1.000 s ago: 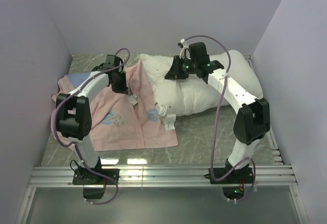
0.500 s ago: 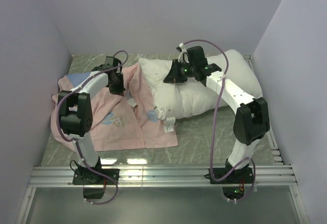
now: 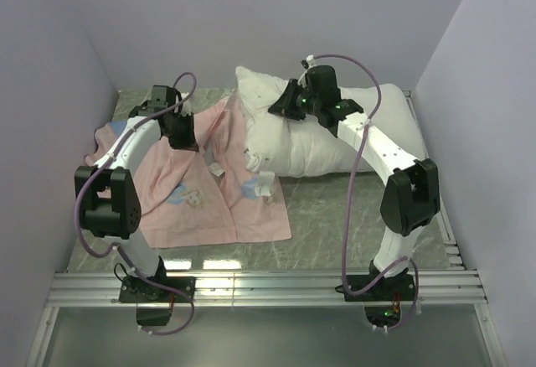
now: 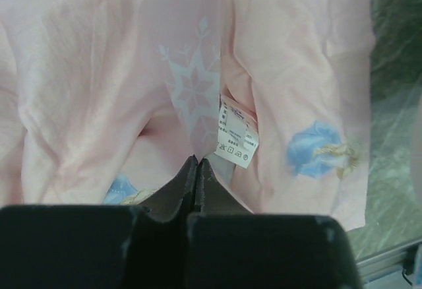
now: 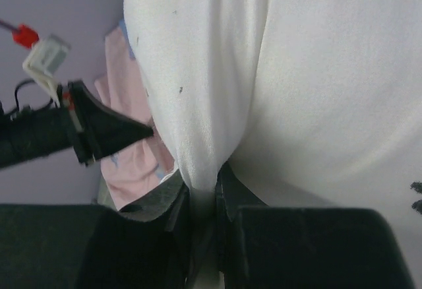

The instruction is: Put the pillow into the pillowcase

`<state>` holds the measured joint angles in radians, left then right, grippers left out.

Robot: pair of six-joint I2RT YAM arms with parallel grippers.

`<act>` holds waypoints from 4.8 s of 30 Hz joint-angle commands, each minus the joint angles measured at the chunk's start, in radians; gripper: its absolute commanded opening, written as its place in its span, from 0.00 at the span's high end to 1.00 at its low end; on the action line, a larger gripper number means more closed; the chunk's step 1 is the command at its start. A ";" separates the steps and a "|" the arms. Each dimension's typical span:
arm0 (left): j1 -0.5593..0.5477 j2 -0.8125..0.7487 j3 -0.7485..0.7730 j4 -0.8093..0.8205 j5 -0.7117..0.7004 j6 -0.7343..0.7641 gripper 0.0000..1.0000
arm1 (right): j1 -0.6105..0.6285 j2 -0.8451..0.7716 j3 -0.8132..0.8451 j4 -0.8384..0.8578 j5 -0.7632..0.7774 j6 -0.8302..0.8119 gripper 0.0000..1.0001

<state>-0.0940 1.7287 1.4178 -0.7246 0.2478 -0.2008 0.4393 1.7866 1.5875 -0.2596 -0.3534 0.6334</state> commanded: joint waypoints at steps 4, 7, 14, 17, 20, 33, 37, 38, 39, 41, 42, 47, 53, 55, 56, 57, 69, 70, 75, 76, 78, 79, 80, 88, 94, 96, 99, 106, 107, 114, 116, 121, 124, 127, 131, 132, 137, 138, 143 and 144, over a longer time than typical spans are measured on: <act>0.020 -0.043 0.030 -0.039 0.094 0.029 1.00 | 0.058 0.132 0.221 0.104 -0.248 0.007 1.00; 0.023 -0.028 0.055 -0.027 0.094 0.020 1.00 | 0.085 0.113 0.203 -0.087 -0.253 -0.199 1.00; 0.033 -0.011 0.089 -0.010 0.117 0.014 1.00 | 0.185 -0.053 0.011 -0.320 -0.161 -0.624 1.00; 0.034 -0.014 0.098 -0.009 0.133 0.012 1.00 | 0.233 -0.041 0.002 -0.389 -0.081 -0.747 1.00; 0.034 -0.024 0.101 -0.013 0.140 0.014 1.00 | 0.242 0.002 0.029 -0.423 -0.039 -0.776 1.00; 0.034 -0.093 0.055 -0.007 0.217 0.050 1.00 | 0.273 0.338 0.431 -0.664 0.048 -0.847 1.00; 0.034 -0.103 0.023 -0.018 0.243 0.066 1.00 | 0.274 0.369 0.509 -0.665 0.054 -0.825 1.00; 0.034 -0.101 0.015 -0.021 0.248 0.070 1.00 | 0.273 0.379 0.560 -0.673 0.038 -0.818 1.00; 0.033 -0.100 0.012 -0.033 0.252 0.080 1.00 | 0.274 0.384 0.584 -0.682 0.030 -0.814 1.00; 0.034 -0.101 0.012 -0.038 0.260 0.086 1.00 | 0.279 0.393 0.653 -0.707 0.022 -0.816 1.00; 0.034 -0.101 0.013 -0.042 0.268 0.090 1.00 | 0.283 0.396 0.676 -0.716 0.027 -0.821 1.00; 0.033 -0.090 0.050 -0.071 0.315 0.103 1.00 | 0.332 0.454 0.753 -0.742 0.071 -0.877 1.00; 0.028 -0.083 0.052 -0.121 0.369 0.132 1.00 | 0.331 0.560 0.842 -0.626 0.139 -0.867 1.00; 0.028 -0.086 0.047 -0.134 0.395 0.147 1.00 | 0.314 0.565 0.838 -0.513 0.137 -0.830 1.00; 0.028 -0.090 0.041 -0.144 0.401 0.152 1.00 | 0.308 0.566 0.838 -0.476 0.131 -0.778 1.00; 0.028 -0.095 0.038 -0.159 0.415 0.162 1.00 | 0.285 0.563 0.835 -0.439 0.113 -0.744 1.00; 0.049 -0.101 0.052 -0.346 0.616 0.363 1.00 | 0.230 0.600 0.603 -0.047 0.270 -0.377 1.00; 0.053 -0.100 0.070 -0.401 0.616 0.383 1.00 | 0.225 0.608 0.594 -0.024 0.278 -0.358 1.00; 0.091 -0.093 0.128 -0.562 0.579 0.529 1.00 | 0.191 0.634 0.626 -0.038 0.314 -0.268 1.00; 0.091 -0.098 0.130 -0.579 0.567 0.543 1.00 | 0.188 0.626 0.615 -0.036 0.339 -0.259 1.00; 0.091 -0.107 0.124 -0.624 0.547 0.598 1.00 | 0.187 0.617 0.600 -0.033 0.372 -0.229 1.00; 0.091 -0.119 0.110 -0.633 0.544 0.613 1.00 | 0.185 0.603 0.585 -0.035 0.399 -0.215 1.00; 0.091 -0.126 0.106 -0.642 0.542 0.632 1.00 | 0.184 0.597 0.575 -0.035 0.406 -0.174 1.00; 0.083 -0.217 0.087 -0.654 0.463 0.725 1.00 | 0.171 0.606 0.641 -0.107 0.497 -0.008 1.00; -0.079 -0.296 0.004 -0.648 0.495 0.781 1.00 | 0.168 0.619 0.651 -0.096 0.577 0.110 1.00; -0.128 -0.297 -0.003 -0.645 0.550 0.785 1.00 | 0.171 0.625 0.663 -0.099 0.600 0.126 1.00; -0.139 -0.276 0.030 -0.567 0.622 0.701 1.00 | 0.187 0.640 0.680 -0.109 0.622 0.126 1.00; -0.139 -0.178 0.225 -0.365 0.835 0.466 1.00 | 0.220 0.628 0.614 -0.084 0.617 0.144 1.00; -0.139 -0.163 0.249 -0.357 0.846 0.428 1.00 | 0.220 0.632 0.626 -0.090 0.613 0.147 1.00; -0.055 -0.156 0.158 -0.014 0.797 0.100 1.00 | 0.275 0.510 0.426 0.023 0.432 0.121 1.00; -0.026 -0.162 0.110 0.132 0.704 0.010 1.00 | 0.292 0.456 0.317 0.084 0.357 0.104 1.00; 0.036 -0.113 0.096 0.183 0.592 0.004 1.00 | 0.311 0.361 0.100 0.193 0.094 0.057 1.00; 0.036 -0.075 0.107 0.058 0.576 0.131 1.00 | 0.315 0.339 0.031 0.246 -0.008 0.017 1.00; 0.037 -0.028 0.153 -0.214 0.570 0.410 0.90 | 0.323 0.353 0.046 0.191 -0.021 -0.037 1.00; 0.207 -0.035 0.245 -0.201 0.555 0.355 0.49 | 0.326 0.343 -0.042 0.218 -0.021 -0.050 1.00; 0.229 -0.025 0.280 -0.159 0.524 0.331 0.47 | 0.326 0.336 -0.061 0.236 -0.016 -0.057 1.00; 0.238 0.044 0.421 -0.101 0.410 0.320 0.38 | 0.325 0.309 -0.142 0.258 -0.038 -0.081 1.00; 0.232 0.077 0.449 -0.102 0.406 0.325 0.36 | 0.328 0.298 -0.158 0.258 -0.047 -0.096 1.00; 0.179 0.152 0.451 -0.122 0.453 0.357 0.33 | 0.329 0.278 -0.175 0.276 -0.058 -0.138 1.00; 0.168 0.164 0.432 -0.113 0.455 0.354 0.32 | 0.329 0.272 -0.178 0.276 -0.059 -0.152 1.00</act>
<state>0.1097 1.8408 1.8690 -0.8330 0.6834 0.1322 0.7441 2.0548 1.4612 0.1379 -0.3702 0.5343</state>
